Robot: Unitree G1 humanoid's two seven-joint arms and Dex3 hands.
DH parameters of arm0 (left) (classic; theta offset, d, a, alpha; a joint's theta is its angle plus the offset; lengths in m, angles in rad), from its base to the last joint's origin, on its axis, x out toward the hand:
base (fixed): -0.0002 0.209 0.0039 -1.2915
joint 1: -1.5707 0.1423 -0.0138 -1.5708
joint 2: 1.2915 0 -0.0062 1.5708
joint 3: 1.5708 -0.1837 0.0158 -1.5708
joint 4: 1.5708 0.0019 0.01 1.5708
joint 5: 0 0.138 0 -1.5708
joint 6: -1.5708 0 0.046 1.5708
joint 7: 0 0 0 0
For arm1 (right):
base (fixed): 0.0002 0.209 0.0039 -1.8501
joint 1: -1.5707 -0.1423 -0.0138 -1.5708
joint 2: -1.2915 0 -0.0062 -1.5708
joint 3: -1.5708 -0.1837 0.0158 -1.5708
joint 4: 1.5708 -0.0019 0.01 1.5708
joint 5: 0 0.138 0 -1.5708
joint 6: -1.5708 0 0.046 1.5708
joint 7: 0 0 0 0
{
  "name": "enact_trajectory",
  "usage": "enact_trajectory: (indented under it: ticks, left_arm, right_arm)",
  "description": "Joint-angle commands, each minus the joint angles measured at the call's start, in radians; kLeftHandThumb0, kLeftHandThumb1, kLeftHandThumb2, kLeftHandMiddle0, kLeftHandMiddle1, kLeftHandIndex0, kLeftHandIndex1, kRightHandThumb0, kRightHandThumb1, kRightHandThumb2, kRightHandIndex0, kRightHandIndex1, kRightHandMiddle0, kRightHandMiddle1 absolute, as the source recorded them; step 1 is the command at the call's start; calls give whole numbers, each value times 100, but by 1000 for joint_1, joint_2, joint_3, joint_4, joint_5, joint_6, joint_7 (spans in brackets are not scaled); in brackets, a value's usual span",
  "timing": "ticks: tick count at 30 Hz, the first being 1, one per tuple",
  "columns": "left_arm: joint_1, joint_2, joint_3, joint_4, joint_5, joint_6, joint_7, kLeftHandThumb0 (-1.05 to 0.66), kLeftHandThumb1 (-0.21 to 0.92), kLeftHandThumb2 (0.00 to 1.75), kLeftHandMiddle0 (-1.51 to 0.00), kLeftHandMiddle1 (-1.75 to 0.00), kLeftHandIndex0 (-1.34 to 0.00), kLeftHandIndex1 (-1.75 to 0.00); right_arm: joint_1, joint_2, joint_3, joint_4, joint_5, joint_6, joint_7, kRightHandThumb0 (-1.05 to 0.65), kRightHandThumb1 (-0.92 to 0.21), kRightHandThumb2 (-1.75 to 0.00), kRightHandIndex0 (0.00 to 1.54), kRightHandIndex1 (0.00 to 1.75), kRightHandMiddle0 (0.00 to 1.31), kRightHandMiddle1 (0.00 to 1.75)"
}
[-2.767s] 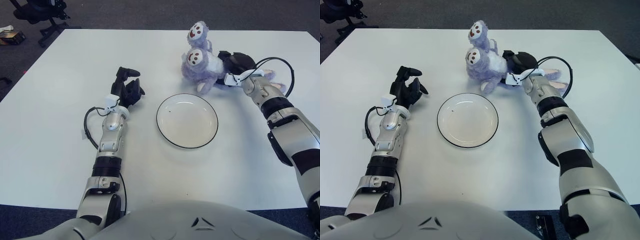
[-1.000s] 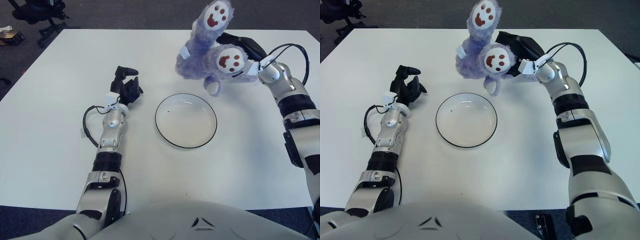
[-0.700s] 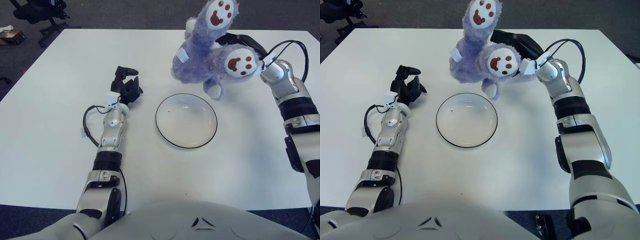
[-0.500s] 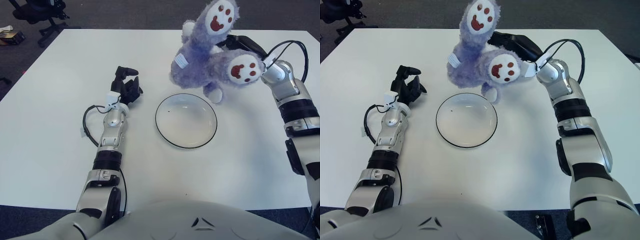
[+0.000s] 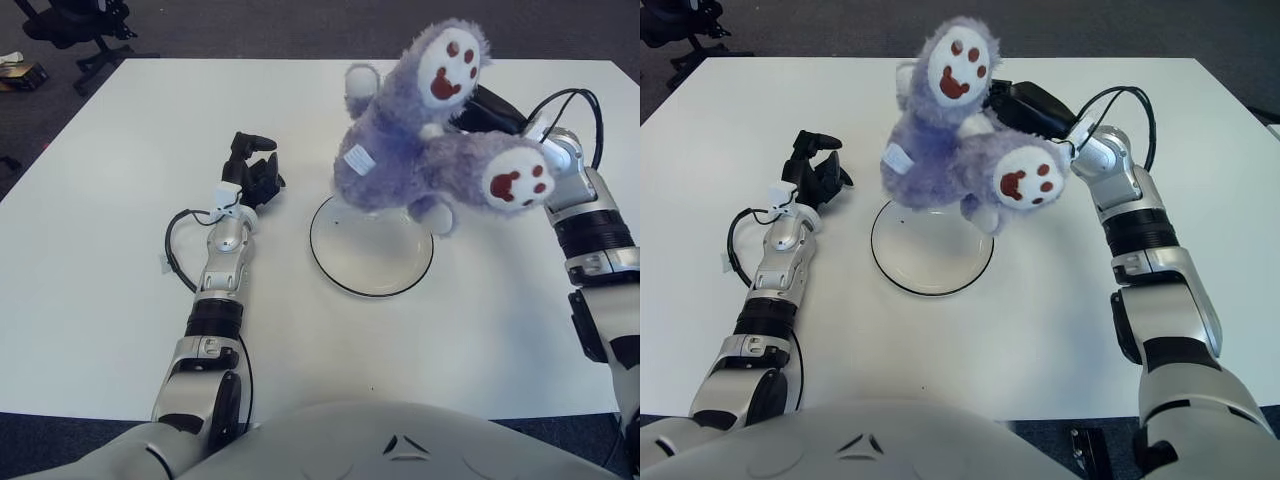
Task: Put the doll into the plate.
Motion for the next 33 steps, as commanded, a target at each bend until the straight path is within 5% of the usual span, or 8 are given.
enact_trajectory:
  ticks: [1,19,33]
  left_arm:
    - [21,-1,-1,24,7,-12,7,-37,77,72,-85,-175,-30,-175]
    - [25,1,-10,20,14,-18,2,-37,77,71,-85,-175,-29,-175]
    - [30,-8,-21,11,27,-18,12,-37,78,71,-85,-175,-29,-175]
  right_arm:
    - [6,-1,4,-31,58,12,60,41,-50,-107,46,175,56,175]
    - [49,3,29,-86,55,30,180,39,-57,-98,41,175,57,175]
    - [62,-6,36,-198,70,206,295,39,-60,-95,40,175,55,175]
